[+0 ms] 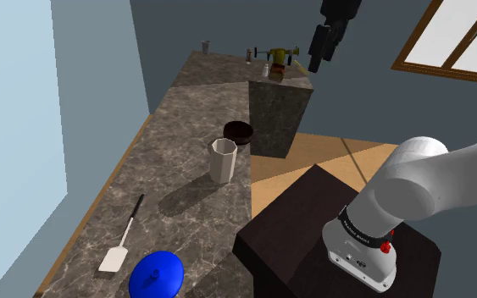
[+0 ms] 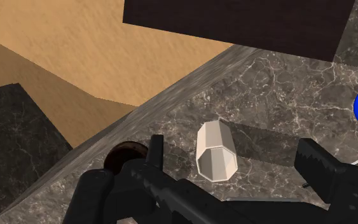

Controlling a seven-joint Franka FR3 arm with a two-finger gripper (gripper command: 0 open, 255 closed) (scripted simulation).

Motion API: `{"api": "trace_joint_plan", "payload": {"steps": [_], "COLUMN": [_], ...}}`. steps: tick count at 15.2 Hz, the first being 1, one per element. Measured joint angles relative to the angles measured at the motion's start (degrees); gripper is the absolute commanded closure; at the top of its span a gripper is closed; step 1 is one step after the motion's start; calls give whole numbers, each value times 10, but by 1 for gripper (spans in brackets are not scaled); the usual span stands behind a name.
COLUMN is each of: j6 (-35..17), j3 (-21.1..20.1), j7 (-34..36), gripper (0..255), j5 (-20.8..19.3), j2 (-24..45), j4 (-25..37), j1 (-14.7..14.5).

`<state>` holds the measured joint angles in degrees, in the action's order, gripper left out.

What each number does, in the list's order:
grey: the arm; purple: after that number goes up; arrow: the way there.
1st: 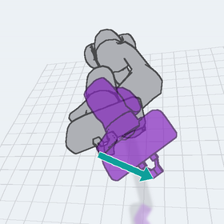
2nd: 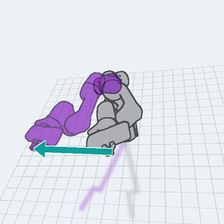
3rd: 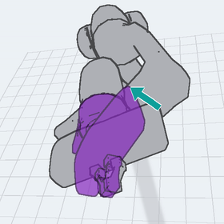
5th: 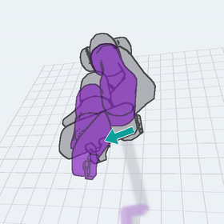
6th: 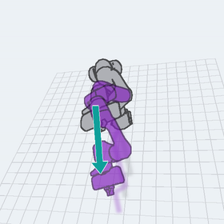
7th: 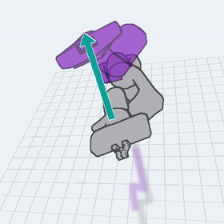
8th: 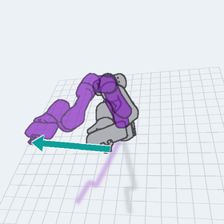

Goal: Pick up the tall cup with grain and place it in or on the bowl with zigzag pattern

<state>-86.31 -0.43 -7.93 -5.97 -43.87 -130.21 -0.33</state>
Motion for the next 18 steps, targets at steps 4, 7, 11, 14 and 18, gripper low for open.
{"api": "trace_joint_plan", "payload": {"steps": [4,7,11,14,18], "j6": [-40,-96,-179,-241,-327], "j3": [-3,-6,-14,-20,-25], "j7": [9,21,39,52,65], "gripper": [0,0,0,0,0], "j5": [5,12,20,26,30], "j2": [14,33,73,120,182], "j4": [-26,-62,-104,-117,-139], "j1": [-2,-5,-9,-12,-14]}}
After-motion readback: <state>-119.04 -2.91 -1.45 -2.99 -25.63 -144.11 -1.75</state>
